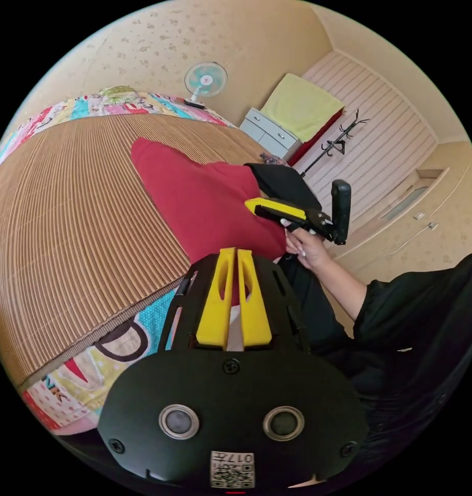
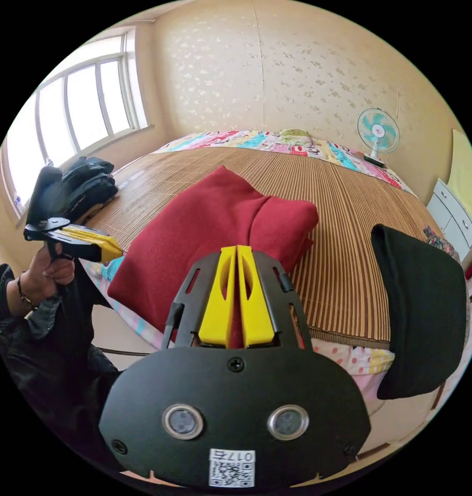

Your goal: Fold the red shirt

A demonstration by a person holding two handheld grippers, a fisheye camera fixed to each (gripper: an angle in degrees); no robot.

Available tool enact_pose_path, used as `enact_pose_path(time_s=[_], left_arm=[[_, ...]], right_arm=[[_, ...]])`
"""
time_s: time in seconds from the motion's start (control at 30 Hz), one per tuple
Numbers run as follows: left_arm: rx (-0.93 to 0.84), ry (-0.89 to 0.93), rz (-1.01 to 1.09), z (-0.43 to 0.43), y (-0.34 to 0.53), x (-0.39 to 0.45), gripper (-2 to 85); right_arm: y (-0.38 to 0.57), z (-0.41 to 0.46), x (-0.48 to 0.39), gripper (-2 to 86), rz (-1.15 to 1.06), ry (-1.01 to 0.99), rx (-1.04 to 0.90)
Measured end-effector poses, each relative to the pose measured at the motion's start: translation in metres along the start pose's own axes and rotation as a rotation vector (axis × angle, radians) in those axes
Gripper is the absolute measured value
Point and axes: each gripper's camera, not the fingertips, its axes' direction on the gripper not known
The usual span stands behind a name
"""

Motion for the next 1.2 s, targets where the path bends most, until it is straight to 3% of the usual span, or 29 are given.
enact_pose_path(time_s=[0.1, 0.17, 0.37, 0.6, 0.77, 0.9, 1.07, 1.2], left_arm=[[0.043, 0.017, -0.054, -0.023, 0.007, -0.025, 10.7], [-0.019, 0.106, -0.142, -0.02, 0.001, -0.058, 15.4], [-0.232, 0.246, -0.267, 0.009, -0.013, -0.102, 16.1], [-0.245, 0.411, -0.359, 0.0, -0.037, -0.149, 14.0], [-0.252, 0.617, -0.411, -0.018, -0.045, -0.198, 9.8], [-0.248, 0.7, -0.4, -0.035, -0.048, -0.202, 8.8], [-0.269, 0.859, -0.379, -0.037, -0.047, -0.188, 8.6], [-0.264, 0.956, -0.378, -0.034, -0.05, -0.173, 8.5]], right_arm=[[0.001, -0.006, 0.002, 0.5, 0.012, -0.008, 0.017], [-0.004, -0.012, 0.006, 0.4, 0.017, -0.019, 0.017], [-0.014, -0.039, 0.033, 0.4, 0.049, -0.09, 0.052], [-0.04, -0.087, 0.068, 1.2, 0.069, -0.169, 0.075], [-0.051, -0.167, 0.152, 6.0, 0.258, -0.512, 0.111], [-0.033, -0.243, 0.196, 9.4, 0.457, -0.622, 0.121], [-0.004, -0.284, 0.232, 18.3, 0.707, -0.808, -0.262], [0.013, -0.294, 0.249, 23.6, 0.847, -0.997, -0.25]])
